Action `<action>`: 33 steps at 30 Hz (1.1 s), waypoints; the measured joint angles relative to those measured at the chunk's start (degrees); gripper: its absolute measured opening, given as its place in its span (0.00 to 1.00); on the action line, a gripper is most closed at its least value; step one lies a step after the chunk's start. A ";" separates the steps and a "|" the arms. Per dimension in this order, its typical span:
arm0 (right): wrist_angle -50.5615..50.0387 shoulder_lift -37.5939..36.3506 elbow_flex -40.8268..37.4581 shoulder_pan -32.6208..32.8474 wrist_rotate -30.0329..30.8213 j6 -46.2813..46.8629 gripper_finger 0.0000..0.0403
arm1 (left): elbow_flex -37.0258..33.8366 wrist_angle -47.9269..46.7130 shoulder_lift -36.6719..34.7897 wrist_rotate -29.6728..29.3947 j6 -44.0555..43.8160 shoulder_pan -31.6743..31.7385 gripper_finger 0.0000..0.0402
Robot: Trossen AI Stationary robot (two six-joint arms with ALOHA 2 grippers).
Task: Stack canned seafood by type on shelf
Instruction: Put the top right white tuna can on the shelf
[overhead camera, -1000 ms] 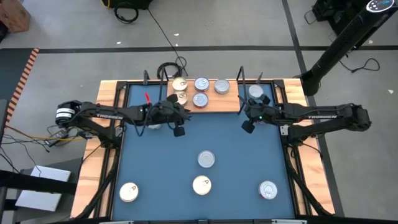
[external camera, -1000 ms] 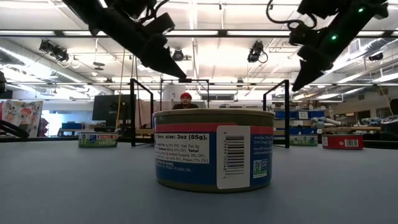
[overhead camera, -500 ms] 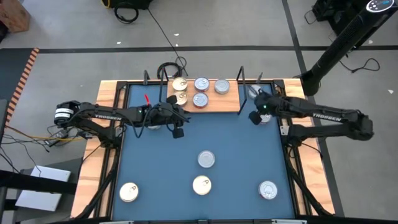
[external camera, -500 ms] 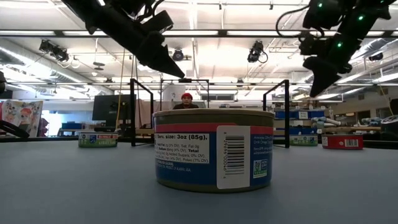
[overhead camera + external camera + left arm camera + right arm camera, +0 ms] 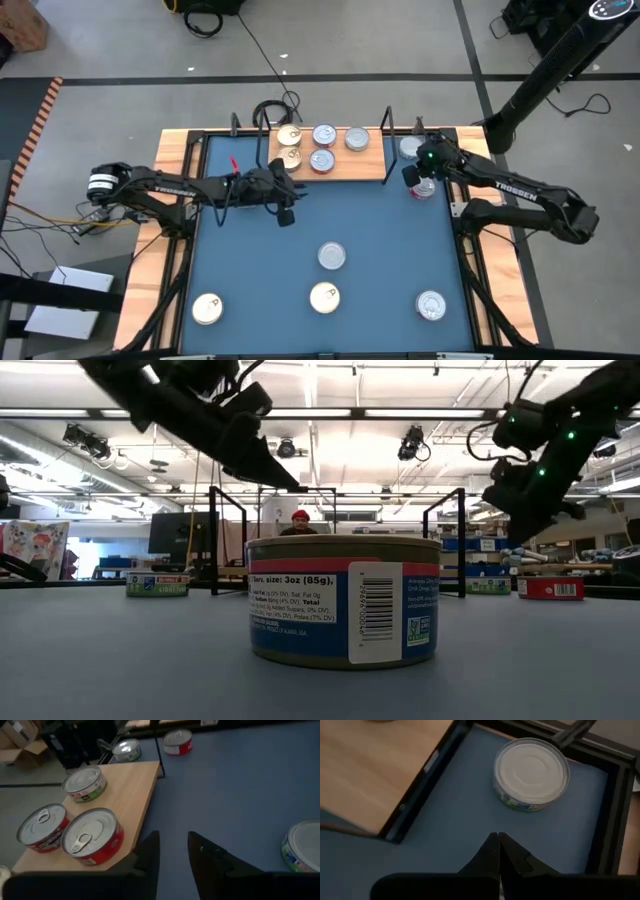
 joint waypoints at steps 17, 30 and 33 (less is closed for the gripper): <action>10.66 0.09 -3.90 -12.31 -12.16 0.94 0.02 | -6.74 10.77 0.00 0.24 -2.19 -0.51 0.03; 14.91 5.61 -3.90 -13.21 -11.29 -7.01 0.27 | -6.74 10.64 0.00 0.37 -0.48 -1.11 0.03; 17.92 7.57 -3.90 -13.09 -10.04 -4.22 0.33 | -6.74 10.42 0.00 0.42 -0.48 -1.11 0.03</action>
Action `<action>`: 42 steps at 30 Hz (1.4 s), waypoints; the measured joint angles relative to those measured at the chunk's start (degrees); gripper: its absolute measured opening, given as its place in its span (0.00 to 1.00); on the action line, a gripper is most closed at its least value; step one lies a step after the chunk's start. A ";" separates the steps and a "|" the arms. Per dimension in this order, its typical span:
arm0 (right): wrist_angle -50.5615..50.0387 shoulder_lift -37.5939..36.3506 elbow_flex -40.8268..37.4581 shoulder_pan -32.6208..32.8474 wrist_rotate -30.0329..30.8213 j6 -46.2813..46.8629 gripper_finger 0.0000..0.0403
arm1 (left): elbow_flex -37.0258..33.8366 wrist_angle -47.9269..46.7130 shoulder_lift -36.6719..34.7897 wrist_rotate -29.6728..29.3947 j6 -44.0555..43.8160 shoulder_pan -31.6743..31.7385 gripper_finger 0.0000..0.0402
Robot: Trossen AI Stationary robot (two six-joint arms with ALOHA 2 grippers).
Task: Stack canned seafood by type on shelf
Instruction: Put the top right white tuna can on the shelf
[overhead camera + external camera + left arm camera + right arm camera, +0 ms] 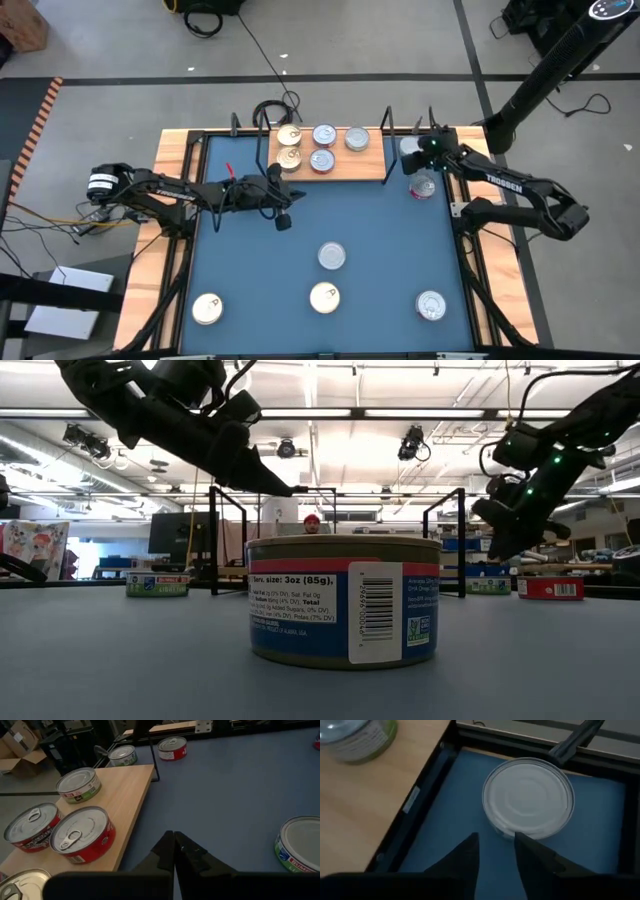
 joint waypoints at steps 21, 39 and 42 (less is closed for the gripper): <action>2.00 8.48 0.22 4.43 11.43 -3.04 0.03 | 0.04 -0.41 0.00 0.01 -0.02 0.00 0.03; -15.77 8.42 3.37 4.73 5.58 -4.79 0.02 | 0.04 -0.48 0.00 0.01 -0.04 0.00 0.03; -15.98 8.41 3.37 5.12 5.56 -3.98 0.03 | 0.04 -0.48 0.00 0.01 -0.04 0.00 0.03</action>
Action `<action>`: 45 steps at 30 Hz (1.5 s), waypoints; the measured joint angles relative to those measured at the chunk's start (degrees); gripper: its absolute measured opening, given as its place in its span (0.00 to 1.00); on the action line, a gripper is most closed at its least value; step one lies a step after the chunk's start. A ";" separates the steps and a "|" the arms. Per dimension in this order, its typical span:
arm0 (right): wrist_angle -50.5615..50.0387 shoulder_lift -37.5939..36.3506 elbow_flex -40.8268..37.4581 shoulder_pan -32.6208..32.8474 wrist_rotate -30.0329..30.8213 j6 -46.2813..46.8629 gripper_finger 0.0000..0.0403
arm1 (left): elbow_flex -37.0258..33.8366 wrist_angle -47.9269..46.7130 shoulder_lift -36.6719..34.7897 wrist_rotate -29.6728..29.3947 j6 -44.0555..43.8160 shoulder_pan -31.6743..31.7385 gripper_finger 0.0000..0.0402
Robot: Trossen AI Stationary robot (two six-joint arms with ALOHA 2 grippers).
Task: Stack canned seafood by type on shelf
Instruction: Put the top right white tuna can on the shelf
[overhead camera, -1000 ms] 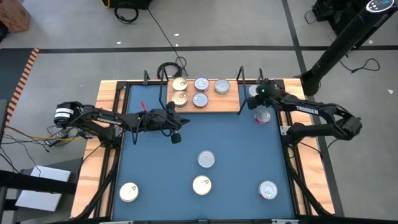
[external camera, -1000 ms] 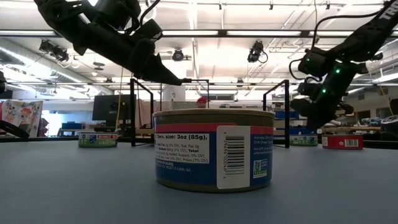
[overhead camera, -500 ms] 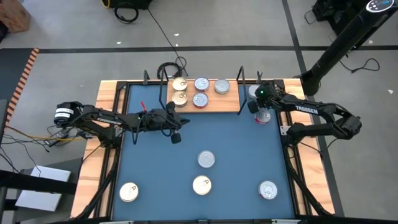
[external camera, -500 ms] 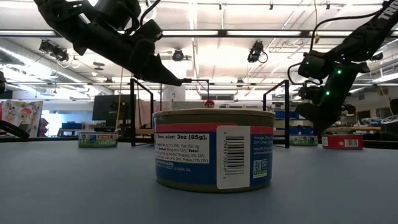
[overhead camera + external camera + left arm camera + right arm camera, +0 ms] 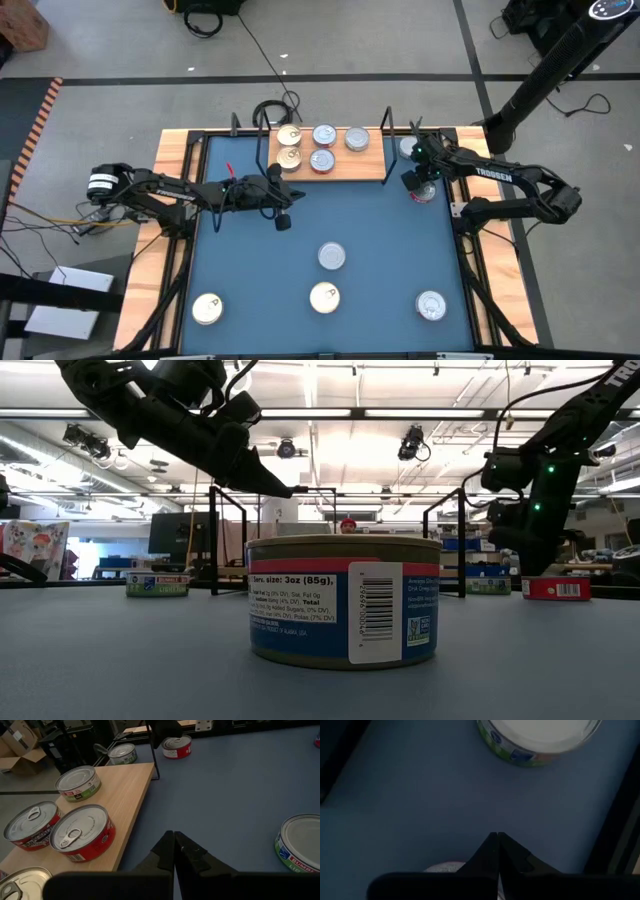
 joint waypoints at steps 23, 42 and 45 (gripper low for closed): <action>22.47 3.05 -0.02 1.96 13.93 6.96 0.02 | 0.02 0.00 0.00 0.07 -0.44 0.00 0.03; 9.96 8.46 1.92 3.44 15.12 6.21 0.01 | 0.07 -0.17 0.00 1.11 -0.61 -0.37 0.03; 4.23 5.97 1.87 3.36 13.90 6.31 0.01 | 0.07 -0.20 0.00 1.11 -0.62 -0.37 0.03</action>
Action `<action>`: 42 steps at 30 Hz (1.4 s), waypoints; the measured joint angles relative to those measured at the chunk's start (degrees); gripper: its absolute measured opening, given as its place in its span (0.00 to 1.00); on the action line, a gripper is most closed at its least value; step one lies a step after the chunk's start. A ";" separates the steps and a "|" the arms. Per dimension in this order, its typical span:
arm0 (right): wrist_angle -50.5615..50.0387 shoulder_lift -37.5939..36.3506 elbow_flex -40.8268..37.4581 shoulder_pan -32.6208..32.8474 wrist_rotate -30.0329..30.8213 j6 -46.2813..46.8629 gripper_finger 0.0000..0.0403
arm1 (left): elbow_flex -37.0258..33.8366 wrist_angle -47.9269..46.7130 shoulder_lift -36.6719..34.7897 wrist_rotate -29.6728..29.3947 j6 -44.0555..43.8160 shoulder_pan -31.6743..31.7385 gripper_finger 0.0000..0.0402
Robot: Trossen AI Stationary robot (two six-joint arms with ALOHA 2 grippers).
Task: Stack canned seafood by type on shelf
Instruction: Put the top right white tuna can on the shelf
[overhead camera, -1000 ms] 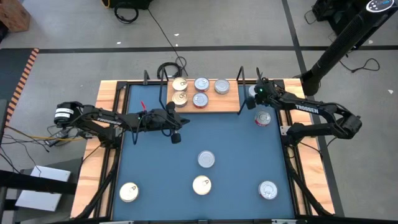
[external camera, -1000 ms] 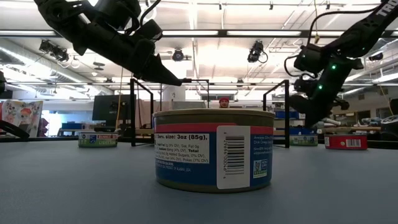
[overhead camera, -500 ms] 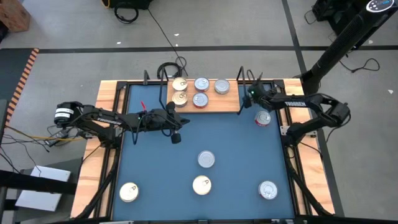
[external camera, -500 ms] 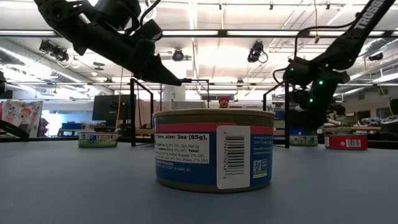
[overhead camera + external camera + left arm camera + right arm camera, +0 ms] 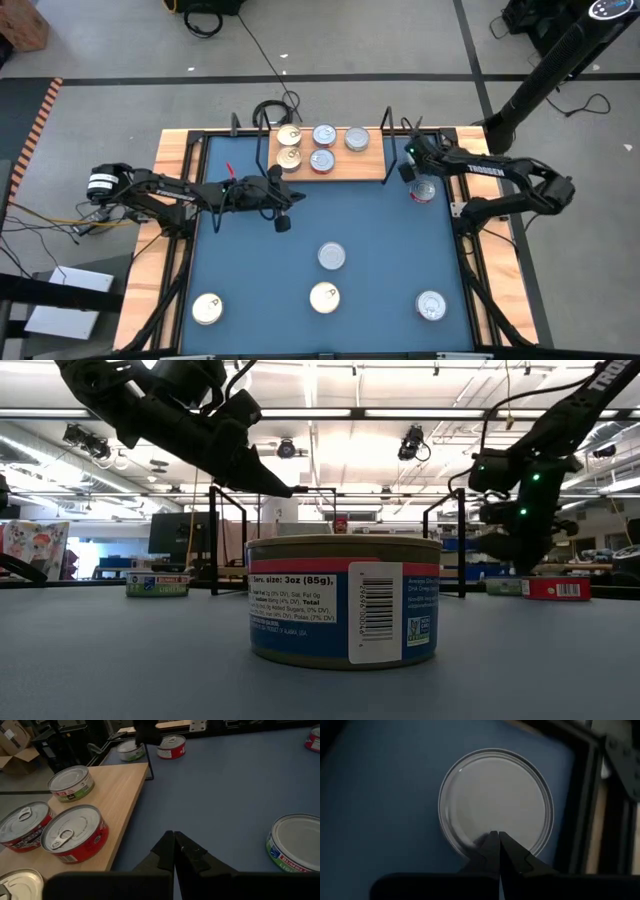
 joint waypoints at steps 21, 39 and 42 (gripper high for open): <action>-15.33 -9.88 -0.17 11.79 -17.10 10.57 0.01 | 0.00 0.22 0.00 0.00 -1.30 0.00 0.03; -20.11 -9.95 -0.02 33.75 -24.67 23.96 0.02 | 0.00 0.59 0.00 0.00 -1.04 0.00 0.03; -19.44 -9.95 -0.07 36.99 -24.79 25.79 0.02 | 0.00 0.59 0.00 0.00 -1.00 0.00 0.03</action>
